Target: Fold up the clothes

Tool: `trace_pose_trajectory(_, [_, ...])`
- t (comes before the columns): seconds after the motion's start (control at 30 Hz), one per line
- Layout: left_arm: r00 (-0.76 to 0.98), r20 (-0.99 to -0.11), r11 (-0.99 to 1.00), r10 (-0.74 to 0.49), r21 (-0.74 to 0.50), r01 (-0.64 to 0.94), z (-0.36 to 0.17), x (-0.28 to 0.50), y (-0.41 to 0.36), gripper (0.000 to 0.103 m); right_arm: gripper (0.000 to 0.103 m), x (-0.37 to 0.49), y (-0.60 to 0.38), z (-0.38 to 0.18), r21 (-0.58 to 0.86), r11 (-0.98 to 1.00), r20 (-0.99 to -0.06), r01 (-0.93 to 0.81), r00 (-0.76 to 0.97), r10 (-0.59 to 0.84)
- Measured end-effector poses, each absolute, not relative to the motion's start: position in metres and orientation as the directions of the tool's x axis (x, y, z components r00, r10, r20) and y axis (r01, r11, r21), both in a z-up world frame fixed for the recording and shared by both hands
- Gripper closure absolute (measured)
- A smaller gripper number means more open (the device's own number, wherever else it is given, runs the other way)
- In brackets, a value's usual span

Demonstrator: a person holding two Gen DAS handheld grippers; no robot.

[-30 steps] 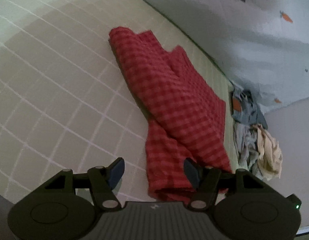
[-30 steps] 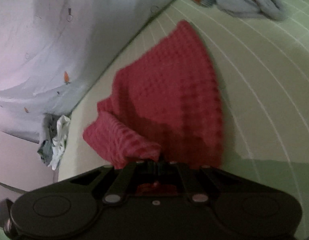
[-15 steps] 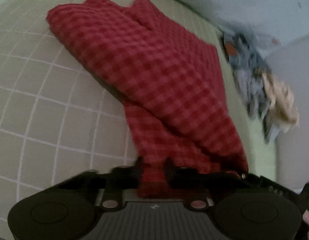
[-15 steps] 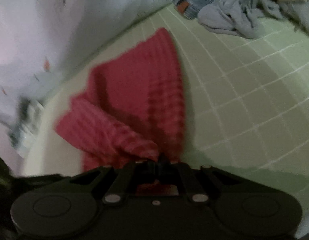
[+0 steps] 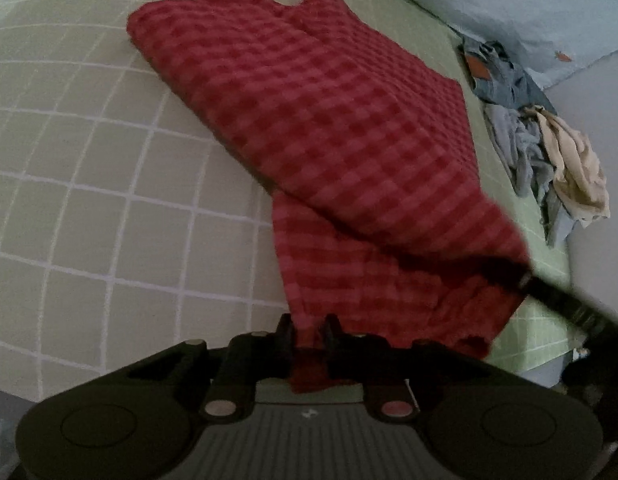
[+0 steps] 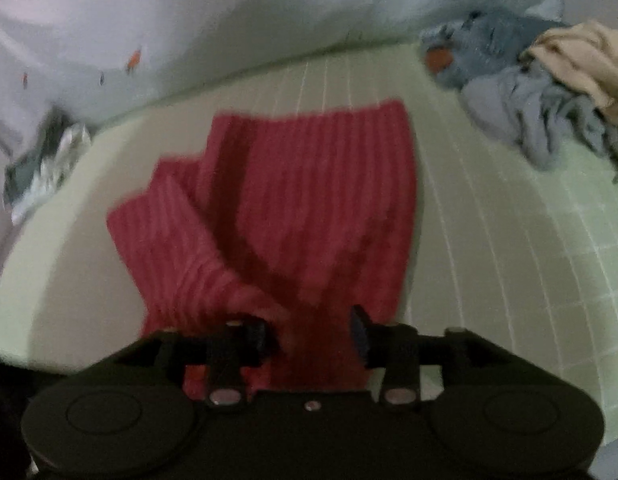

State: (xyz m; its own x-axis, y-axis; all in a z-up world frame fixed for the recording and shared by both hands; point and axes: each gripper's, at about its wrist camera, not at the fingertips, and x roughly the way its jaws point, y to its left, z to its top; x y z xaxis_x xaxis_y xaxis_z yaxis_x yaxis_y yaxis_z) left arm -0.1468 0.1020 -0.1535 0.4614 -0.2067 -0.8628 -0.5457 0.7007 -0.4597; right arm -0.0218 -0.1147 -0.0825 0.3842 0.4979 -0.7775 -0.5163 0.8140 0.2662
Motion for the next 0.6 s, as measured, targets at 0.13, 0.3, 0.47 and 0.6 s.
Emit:
trace_pose_trajectory(0.13, [0.486, -0.853, 0.673, -0.192, -0.475, -0.567, -0.152, -0.155, 0.108, 0.083, 0.056, -0.011, -0.096, -0.075, 0.321, 0.787, -0.731, -0.527, 0.391, 0.559])
trace_pose_trajectory(0.3, [0.493, -0.852, 0.643, -0.178, -0.479, -0.597, -0.152, -0.164, 0.118, 0.083, 0.053, -0.009, -0.076, -0.066, 0.347, 0.748, -0.709, -0.566, 0.364, 0.604])
trace_pose_trajectory(0.47, [0.488, -0.854, 0.643, -0.178, -0.476, -0.600, -0.154, -0.159, 0.119, 0.083, 0.053, -0.012, -0.081, -0.082, 0.333, 0.773, -0.777, -0.540, 0.308, 0.550])
trace_pose_trajectory(0.6, [0.477, -0.860, 0.669, -0.179, -0.462, -0.583, -0.156, -0.153, 0.114, 0.082, 0.054, -0.018, -0.092, -0.097, 0.281, 0.810, -0.830, -0.515, 0.294, 0.475])
